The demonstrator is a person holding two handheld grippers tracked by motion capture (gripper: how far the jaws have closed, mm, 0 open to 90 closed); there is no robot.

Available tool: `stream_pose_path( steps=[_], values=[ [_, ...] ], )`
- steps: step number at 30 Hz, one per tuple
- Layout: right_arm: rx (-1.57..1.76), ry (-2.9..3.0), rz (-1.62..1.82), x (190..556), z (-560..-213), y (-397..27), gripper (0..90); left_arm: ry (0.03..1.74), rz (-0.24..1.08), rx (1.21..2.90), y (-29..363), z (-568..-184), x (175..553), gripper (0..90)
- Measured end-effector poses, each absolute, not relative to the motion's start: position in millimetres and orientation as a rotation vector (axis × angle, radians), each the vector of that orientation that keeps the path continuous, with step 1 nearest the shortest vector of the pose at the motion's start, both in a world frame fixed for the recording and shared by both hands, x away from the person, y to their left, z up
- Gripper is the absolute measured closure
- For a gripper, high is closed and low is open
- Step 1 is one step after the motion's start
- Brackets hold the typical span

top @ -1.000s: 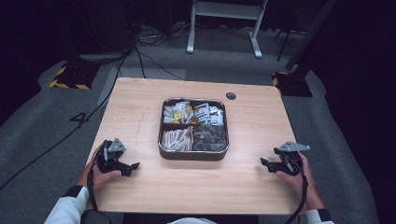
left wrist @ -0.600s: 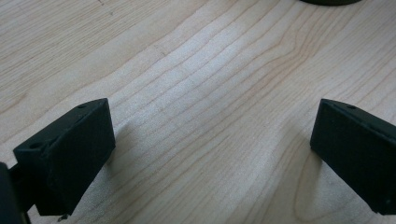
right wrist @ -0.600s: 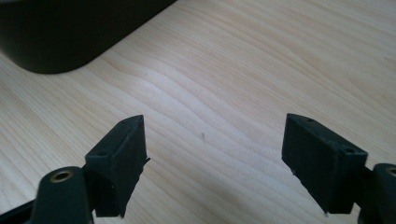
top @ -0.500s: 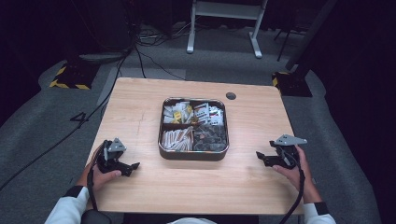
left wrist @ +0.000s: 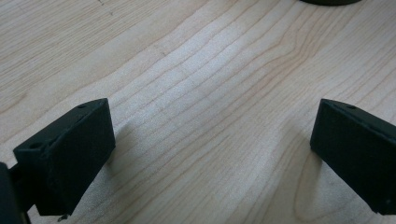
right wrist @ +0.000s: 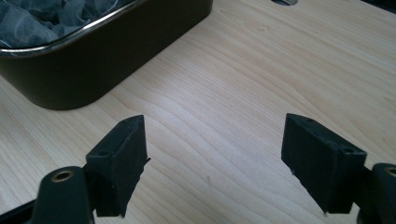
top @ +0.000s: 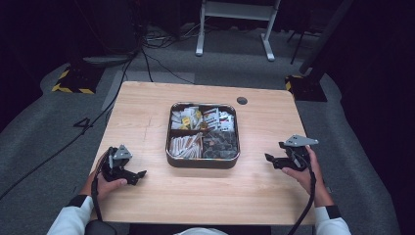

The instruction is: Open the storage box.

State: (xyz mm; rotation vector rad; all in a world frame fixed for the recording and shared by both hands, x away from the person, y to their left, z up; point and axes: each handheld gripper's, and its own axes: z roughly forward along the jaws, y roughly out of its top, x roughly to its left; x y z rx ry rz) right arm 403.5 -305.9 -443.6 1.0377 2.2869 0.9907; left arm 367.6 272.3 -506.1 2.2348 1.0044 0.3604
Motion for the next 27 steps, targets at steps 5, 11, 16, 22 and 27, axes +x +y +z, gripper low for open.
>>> stream_pose_path(
  steps=[5,11,16,22,27],
  values=[
    [1.012,2.293,0.99,409,-438,-296,23.1,1.006,0.359,2.235,272,-506,368,0.2],
    [0.982,2.3,0.991,415,-433,-286,23.2,1.006,0.359,2.234,272,-506,368,0.2],
    [0.995,2.287,1.023,421,-428,-283,23.8,1.005,0.36,2.235,272,-506,368,0.2],
    [0.978,2.288,1.026,430,-422,-275,23.7,1.005,0.36,2.234,272,-506,368,0.2],
    [0.966,2.288,1.029,435,-419,-265,23.7,1.005,0.36,2.234,272,-506,368,0.2]
  ],
)
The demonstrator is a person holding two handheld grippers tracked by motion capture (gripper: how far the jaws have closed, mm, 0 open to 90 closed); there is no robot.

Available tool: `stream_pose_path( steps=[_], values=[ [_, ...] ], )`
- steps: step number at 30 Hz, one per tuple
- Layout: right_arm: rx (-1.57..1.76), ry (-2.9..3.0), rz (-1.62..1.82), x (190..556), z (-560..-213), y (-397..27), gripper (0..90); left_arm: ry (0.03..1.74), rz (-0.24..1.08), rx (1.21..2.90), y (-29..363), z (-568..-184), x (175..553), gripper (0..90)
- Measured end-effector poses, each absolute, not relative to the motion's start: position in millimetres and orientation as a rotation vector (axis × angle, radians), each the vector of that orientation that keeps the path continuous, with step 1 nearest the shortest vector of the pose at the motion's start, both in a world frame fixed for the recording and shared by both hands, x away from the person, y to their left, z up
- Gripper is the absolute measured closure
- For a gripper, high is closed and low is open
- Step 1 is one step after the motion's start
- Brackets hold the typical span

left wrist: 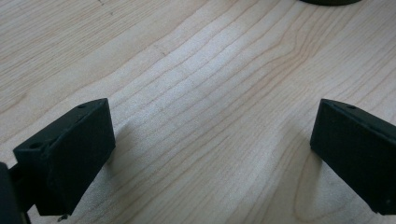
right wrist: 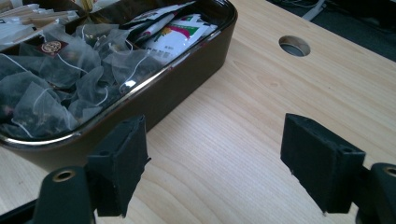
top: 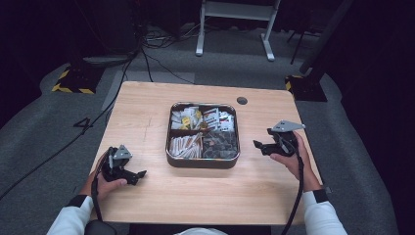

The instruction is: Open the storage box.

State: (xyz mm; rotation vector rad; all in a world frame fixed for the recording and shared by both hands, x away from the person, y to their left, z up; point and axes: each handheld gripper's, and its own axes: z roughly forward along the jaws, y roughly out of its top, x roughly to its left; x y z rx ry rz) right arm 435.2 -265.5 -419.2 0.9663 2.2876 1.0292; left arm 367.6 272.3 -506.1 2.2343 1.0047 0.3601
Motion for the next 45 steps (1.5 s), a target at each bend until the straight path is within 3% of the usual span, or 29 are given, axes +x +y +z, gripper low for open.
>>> stream_pose_path(
  steps=[20,45],
  values=[
    [0.891,2.308,1.082,451,-405,-216,23.5,1.005,0.359,2.235,272,-506,368,0.2],
    [0.768,2.424,1.096,470,-417,-151,23.6,1.025,0.354,2.224,272,-506,367,0.2]
  ],
)
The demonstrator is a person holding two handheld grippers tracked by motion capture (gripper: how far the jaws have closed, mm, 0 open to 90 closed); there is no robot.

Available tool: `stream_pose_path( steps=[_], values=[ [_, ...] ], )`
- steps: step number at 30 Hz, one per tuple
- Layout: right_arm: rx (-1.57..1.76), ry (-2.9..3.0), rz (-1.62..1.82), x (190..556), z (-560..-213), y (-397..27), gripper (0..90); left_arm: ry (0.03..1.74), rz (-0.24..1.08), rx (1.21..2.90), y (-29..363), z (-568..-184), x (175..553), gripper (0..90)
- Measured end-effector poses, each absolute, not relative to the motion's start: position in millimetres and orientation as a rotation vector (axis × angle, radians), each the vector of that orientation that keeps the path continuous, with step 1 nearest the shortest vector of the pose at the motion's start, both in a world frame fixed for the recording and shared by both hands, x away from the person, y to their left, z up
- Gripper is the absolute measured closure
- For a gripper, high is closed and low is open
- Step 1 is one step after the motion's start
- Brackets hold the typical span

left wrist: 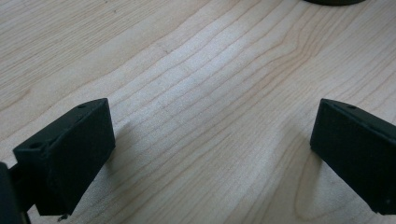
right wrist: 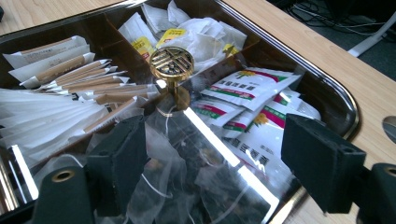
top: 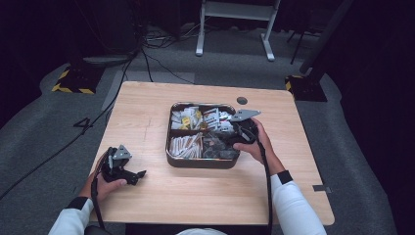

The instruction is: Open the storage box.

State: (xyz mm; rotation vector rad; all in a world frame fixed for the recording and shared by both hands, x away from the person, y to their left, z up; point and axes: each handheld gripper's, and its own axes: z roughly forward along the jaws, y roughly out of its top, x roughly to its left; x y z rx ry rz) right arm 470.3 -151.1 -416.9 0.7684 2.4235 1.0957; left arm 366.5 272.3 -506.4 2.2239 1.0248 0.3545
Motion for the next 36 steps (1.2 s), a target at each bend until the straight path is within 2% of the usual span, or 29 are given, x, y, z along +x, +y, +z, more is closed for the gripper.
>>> stream_pose_path(
  steps=[30,36],
  values=[
    [0.705,2.532,1.08,497,-438,-87,24.3,1.038,0.372,2.221,272,-506,366,0.2],
    [0.719,2.555,1.103,502,-441,-78,28.2,1.038,0.372,2.221,272,-506,366,0.1]
  ],
)
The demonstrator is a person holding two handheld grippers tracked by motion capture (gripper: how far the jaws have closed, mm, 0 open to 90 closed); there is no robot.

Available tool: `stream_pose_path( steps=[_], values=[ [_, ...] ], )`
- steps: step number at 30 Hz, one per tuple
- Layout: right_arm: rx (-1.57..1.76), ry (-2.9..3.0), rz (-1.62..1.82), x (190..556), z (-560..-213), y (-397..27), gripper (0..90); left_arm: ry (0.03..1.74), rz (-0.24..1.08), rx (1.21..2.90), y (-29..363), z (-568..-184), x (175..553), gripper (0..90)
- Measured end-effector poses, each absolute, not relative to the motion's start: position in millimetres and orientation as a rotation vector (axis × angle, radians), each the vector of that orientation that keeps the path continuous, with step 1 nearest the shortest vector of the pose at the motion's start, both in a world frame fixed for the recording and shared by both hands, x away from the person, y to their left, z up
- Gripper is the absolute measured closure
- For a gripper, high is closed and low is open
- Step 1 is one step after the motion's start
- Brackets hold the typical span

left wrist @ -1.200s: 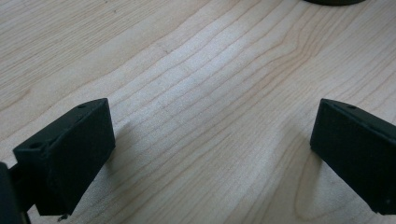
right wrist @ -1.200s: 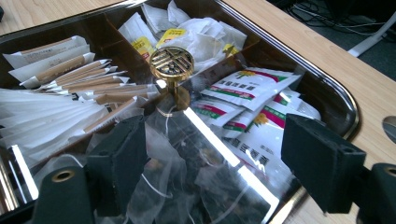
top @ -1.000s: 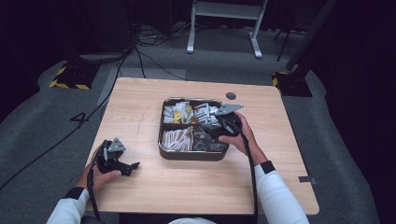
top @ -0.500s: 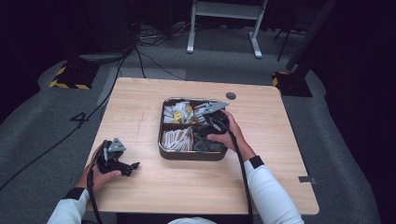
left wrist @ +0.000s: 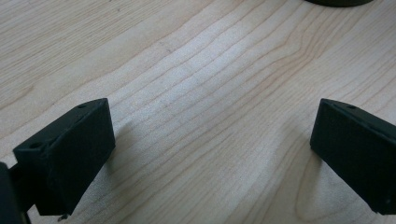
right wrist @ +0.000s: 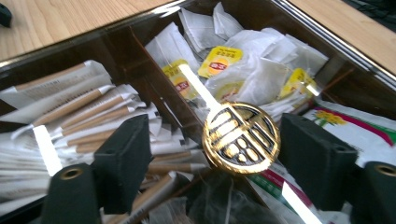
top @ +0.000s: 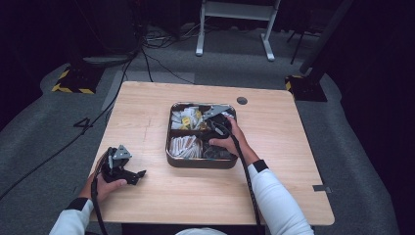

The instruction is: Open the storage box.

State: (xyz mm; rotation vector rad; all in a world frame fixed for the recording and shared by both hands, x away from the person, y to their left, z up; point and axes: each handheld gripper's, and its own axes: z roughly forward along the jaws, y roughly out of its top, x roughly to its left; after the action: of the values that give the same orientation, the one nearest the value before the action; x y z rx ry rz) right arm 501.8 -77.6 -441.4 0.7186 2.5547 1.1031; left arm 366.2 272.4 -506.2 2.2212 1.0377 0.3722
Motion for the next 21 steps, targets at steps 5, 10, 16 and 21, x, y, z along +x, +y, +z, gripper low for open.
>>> stream_pose_path(
  steps=[5,10,16,21],
  values=[
    [0.739,2.56,1.117,504,-441,-76,37.6,1.038,0.373,2.221,272,-506,366,0.2],
    [0.768,2.549,1.132,507,-441,-82,53.5,1.038,0.372,2.221,272,-506,366,0.2],
    [0.798,2.525,1.15,507,-441,-86,59.2,1.038,0.373,2.221,272,-506,366,0.2],
    [0.803,2.519,1.138,506,-440,-86,59.4,1.041,0.369,2.219,272,-506,366,0.2]
  ],
)
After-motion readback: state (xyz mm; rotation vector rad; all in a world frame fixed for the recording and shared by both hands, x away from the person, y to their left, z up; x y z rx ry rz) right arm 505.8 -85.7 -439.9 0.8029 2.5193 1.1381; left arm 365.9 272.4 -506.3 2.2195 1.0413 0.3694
